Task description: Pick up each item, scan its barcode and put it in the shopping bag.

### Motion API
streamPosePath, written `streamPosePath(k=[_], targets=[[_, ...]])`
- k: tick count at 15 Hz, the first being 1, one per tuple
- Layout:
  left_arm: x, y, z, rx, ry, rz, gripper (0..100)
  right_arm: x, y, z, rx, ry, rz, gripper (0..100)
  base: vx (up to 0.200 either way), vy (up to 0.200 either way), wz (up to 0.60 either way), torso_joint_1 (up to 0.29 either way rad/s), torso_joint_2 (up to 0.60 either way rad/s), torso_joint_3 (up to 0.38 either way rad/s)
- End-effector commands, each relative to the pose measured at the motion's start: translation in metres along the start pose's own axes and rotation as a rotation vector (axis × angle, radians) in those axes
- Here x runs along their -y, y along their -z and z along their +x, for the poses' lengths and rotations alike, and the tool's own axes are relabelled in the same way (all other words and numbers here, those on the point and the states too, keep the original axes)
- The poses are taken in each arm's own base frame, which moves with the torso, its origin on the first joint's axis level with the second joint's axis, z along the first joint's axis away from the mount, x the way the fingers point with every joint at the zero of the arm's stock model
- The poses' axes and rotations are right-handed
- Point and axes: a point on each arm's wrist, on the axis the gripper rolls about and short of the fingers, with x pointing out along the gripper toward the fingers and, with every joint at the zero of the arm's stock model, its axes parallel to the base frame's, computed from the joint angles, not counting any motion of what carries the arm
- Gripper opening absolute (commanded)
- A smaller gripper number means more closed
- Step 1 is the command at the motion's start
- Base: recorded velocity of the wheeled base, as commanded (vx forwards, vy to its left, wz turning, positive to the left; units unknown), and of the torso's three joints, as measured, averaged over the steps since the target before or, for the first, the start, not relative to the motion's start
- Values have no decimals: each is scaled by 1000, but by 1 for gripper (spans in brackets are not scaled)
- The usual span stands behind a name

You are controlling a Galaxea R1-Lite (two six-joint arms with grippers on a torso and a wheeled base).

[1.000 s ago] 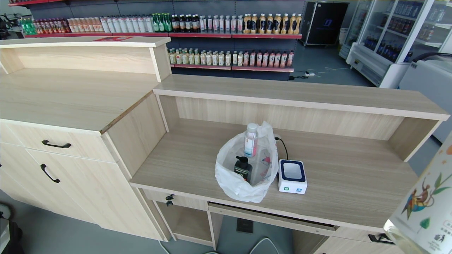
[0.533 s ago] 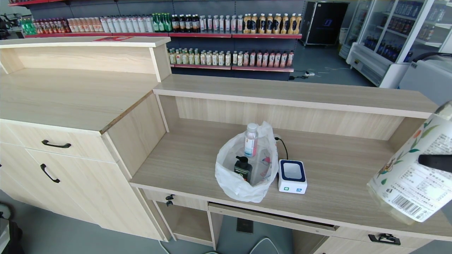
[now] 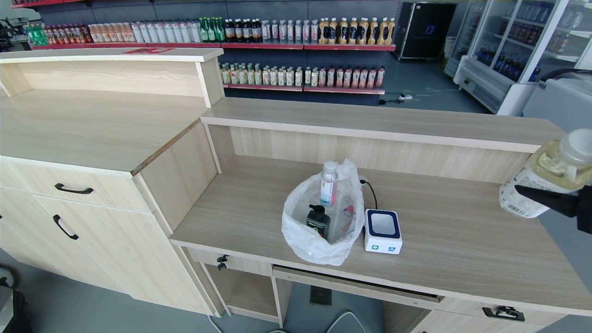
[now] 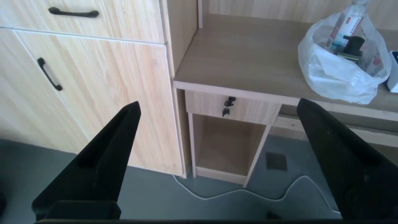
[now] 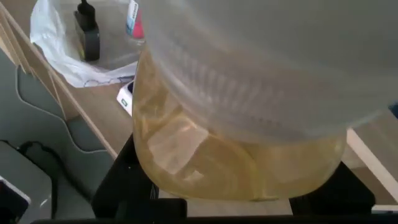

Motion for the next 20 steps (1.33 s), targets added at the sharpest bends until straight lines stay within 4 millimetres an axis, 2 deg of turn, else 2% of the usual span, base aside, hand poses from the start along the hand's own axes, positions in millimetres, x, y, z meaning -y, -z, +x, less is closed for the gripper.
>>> streamPosePath(k=[1, 2, 6, 10, 11, 15, 18, 20], targets=[[0, 0, 0, 0, 0, 0, 100, 1, 44, 18, -91, 1, -52, 0, 0, 0, 0, 0, 0, 0], [0, 0, 0, 0, 0, 0, 100, 8, 57, 28, -79, 41, -171, 0, 0, 0, 0, 0, 0, 0], [0, 0, 0, 0, 0, 0, 100, 25, 77, 54, -29, 142, -449, 0, 0, 0, 0, 0, 0, 0], [0, 0, 0, 0, 0, 0, 100, 26, 92, 70, 48, 85, -572, 0, 0, 0, 150, 1, 1, 2], [0, 0, 0, 0, 0, 0, 100, 29, 96, 75, 64, 106, -669, 0, 0, 0, 600, 2, 2, -2], [0, 0, 0, 0, 0, 0, 100, 22, 110, 98, 127, 98, -710, 0, 0, 0, 600, 2, 2, 1], [0, 0, 0, 0, 0, 0, 100, 10, 128, 110, 208, -2, -674, 0, 0, 0, 0, 0, 0, 0], [0, 0, 0, 0, 0, 0, 100, 5, 137, 116, 242, -36, -708, 0, 0, 0, 0, 0, 0, 0]])
